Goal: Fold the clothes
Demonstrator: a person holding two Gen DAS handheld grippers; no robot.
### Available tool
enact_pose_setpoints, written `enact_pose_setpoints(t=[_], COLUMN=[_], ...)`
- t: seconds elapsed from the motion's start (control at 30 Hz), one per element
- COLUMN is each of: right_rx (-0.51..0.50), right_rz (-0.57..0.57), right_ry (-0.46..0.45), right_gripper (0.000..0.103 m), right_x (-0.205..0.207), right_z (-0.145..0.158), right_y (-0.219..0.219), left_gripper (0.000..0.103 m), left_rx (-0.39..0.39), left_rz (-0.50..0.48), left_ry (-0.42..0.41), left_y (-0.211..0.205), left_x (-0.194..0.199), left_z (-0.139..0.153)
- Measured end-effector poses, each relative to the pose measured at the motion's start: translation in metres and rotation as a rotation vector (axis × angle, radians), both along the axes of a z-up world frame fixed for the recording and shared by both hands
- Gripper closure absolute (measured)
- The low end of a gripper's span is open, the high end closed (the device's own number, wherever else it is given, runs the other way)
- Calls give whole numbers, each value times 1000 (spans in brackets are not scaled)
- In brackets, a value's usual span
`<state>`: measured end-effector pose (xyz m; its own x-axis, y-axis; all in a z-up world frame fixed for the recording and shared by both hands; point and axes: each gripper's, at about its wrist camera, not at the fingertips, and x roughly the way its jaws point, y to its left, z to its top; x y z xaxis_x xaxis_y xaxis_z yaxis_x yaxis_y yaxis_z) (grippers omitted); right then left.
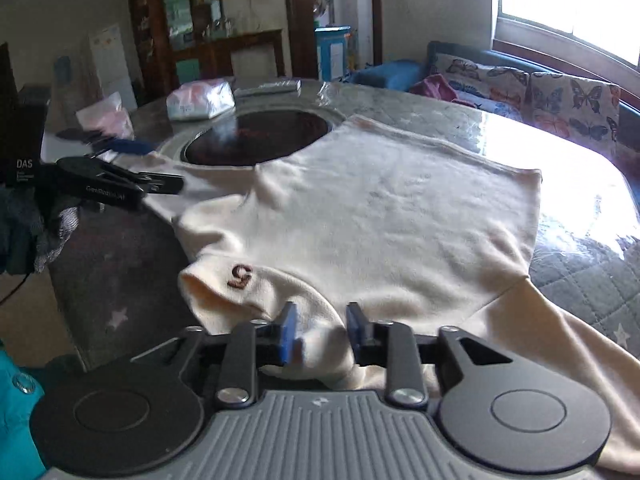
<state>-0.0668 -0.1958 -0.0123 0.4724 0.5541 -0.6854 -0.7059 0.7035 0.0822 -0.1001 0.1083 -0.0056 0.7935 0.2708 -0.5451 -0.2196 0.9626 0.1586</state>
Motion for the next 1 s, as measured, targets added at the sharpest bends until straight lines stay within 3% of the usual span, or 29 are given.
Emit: enact_pose_setpoints(t=[0.17, 0.4, 0.47, 0.57, 0.8, 0.9, 1.0], right_rx=[11, 11, 10, 28, 18, 16, 14], right_rz=[-27, -50, -53, -57, -83, -80, -77], right_ry=[26, 24, 21, 18, 33, 31, 29], right_gripper=[58, 52, 52, 52, 51, 49, 47], right_x=[0, -4, -4, -5, -3, -4, -5], right_z=[-6, -4, -3, 1, -2, -4, -6], right_y=[1, 6, 7, 7, 6, 6, 7], left_gripper=[9, 34, 70, 96, 103, 101, 89], left_rx=[-4, -62, -65, -12, 70, -51, -118], left_rz=[204, 188, 150, 139, 210, 195, 166], left_ry=[28, 46, 37, 33, -78, -57, -37], left_y=[49, 59, 56, 55, 69, 82, 82], left_x=[-12, -17, -18, -16, -21, -23, -28], left_z=[-7, -13, -13, -10, 16, 14, 9])
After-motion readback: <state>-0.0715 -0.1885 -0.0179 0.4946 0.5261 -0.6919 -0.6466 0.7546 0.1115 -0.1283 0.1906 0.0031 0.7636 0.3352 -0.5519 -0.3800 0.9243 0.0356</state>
